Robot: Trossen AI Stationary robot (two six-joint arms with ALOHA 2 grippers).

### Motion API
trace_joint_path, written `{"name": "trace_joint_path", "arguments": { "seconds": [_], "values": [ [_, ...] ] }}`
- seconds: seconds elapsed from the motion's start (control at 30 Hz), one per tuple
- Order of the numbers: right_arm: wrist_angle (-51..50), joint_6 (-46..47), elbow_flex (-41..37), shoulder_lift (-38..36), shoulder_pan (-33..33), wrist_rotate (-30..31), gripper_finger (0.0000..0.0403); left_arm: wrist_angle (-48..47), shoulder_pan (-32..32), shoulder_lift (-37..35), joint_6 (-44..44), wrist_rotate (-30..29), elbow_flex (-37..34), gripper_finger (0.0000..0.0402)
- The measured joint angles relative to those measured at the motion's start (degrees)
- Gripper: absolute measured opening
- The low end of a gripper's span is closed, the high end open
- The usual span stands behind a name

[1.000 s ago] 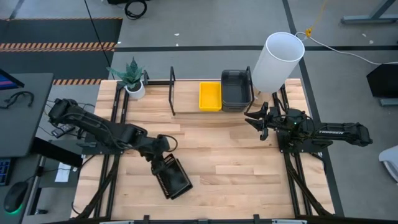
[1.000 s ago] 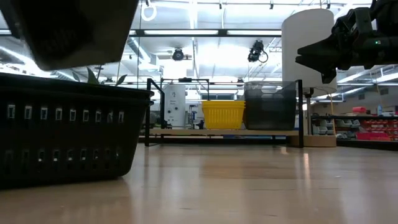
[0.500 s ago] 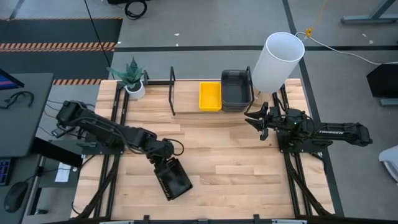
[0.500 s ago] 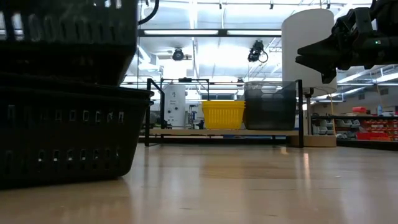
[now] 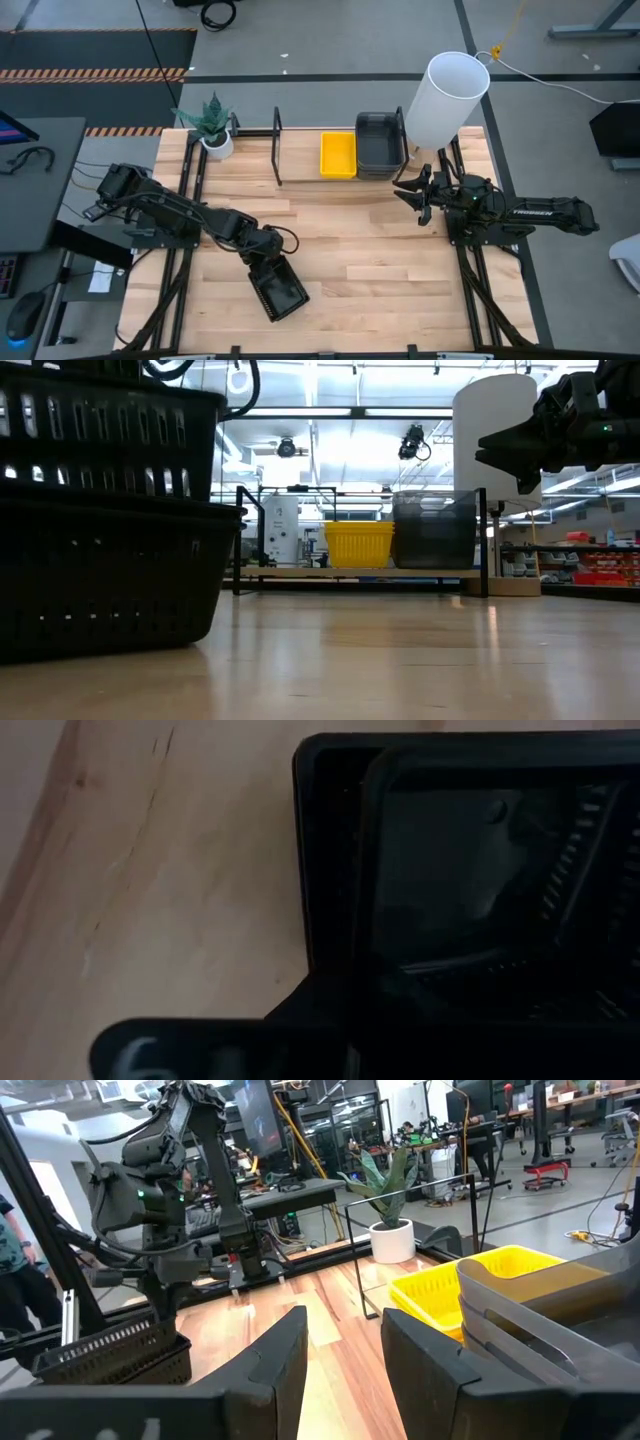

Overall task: Stack baskets on shelf by color
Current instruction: Stack the left black bin on the right black bin, then put the black bin on the shelf

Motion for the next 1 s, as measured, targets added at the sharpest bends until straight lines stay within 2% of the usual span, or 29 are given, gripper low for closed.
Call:
{"name": "trace_joint_path", "arguments": {
  "seconds": [0.2, 0.43, 0.6, 0.67, 0.8, 1.0],
  "values": [
    [-0.02, 0.0, 0.0, 0.01, -0.02, 0.03, 0.0135, 0.25, 0.0, 0.16, 1.35, -1.64, 0.0, 0.0019],
    [0.0, 0.0, 0.0, 0.0, -0.02, 0.03, 0.0135, 0.25, -0.31, 0.06, 1.42, -0.92, 0.0, 0.0097],
    [-0.01, 0.01, 0.0, 0.0, -0.01, 0.03, 0.0135, -1.45, 0.76, -1.37, 5.59, 1.75, 0.0, 0.0139],
    [0.0, 0.01, 0.0, 0.0, -0.02, 0.03, 0.0135, -3.13, 1.35, -2.51, 7.64, 2.1, 0.0, 0.0145],
    [0.0, 0.02, 0.0, 0.01, -0.02, 0.03, 0.0135, -5.03, 1.56, -4.61, 8.39, -1.4, 0.0, 0.0143],
    [0.01, 0.01, 0.0, 0.0, -0.01, 0.02, 0.0135, -5.42, 0.79, -5.37, 4.42, -2.49, 0.02, 0.0142]
  ]
}}
